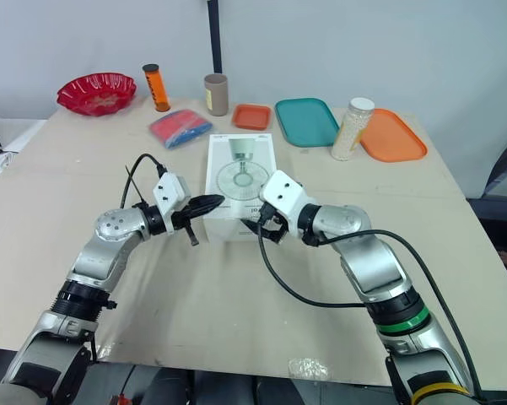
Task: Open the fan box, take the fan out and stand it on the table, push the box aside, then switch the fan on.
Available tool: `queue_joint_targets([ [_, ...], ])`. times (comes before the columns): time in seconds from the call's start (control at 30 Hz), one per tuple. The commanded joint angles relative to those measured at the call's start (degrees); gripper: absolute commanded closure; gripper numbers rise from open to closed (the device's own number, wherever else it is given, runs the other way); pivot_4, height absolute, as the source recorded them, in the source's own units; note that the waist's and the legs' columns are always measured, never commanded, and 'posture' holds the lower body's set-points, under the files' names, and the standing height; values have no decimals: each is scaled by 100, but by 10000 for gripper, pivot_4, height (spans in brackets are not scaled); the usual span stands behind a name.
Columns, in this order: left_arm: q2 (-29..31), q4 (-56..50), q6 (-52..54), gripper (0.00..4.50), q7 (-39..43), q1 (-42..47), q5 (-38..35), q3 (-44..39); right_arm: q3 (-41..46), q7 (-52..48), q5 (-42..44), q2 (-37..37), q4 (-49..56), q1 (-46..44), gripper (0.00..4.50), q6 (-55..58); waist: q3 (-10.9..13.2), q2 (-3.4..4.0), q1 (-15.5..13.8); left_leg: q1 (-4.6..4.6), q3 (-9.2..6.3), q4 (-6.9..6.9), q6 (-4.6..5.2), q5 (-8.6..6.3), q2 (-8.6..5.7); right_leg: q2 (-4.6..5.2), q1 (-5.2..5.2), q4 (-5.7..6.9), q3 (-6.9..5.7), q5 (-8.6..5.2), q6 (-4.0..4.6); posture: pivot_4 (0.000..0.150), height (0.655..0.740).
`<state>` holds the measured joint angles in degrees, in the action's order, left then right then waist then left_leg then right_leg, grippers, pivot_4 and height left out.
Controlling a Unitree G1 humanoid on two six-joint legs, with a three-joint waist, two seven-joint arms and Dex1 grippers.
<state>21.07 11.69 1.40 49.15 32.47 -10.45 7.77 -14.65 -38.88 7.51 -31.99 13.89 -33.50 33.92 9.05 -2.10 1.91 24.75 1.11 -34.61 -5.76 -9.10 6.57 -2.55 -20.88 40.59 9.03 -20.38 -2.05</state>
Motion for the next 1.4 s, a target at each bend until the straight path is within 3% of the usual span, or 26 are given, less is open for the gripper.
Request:
queue_joint_targets([
  [0.03, 24, -54, -4, 44682, 110, -117, 64, 104, 373, 66, 121, 75, 80, -238, 0, 116, 0, 0, -1, 0, 0, 0, 0, 0, 0, 0, 0, 0, 0, 0, 0, 1500, 7389],
  [0.47, 6, 28, -113, 44682, 146, -112, 148, 157, 727, 156, 286, 142, -24, -290, 0, 365, 0, 0, -3, 1, 0, 3, 1, -1, 0, 0, 0, -2, 0, 0, 0, 1500, 7389],
  [0.8, 122, -11, 8, 44682, 299, -51, 14, 45, 1692, -467, 1701, -233, 1503, 1228, 0, 877, 0, 1, -5, 3, -2, 5, 3, -2, 0, 0, 4, -6, -3, -2, -3, 1500, 7389],
  [1.4, 106, 105, -65, 44682, 309, 91, 50, -13, 884, -665, 1238, -790, 1420, 2118, 0, 373, -2, 4, 15, -1, -3, 3, 3, -1, -1, -1, 7, -5, -3, -3, -5, 1500, 7389],
])
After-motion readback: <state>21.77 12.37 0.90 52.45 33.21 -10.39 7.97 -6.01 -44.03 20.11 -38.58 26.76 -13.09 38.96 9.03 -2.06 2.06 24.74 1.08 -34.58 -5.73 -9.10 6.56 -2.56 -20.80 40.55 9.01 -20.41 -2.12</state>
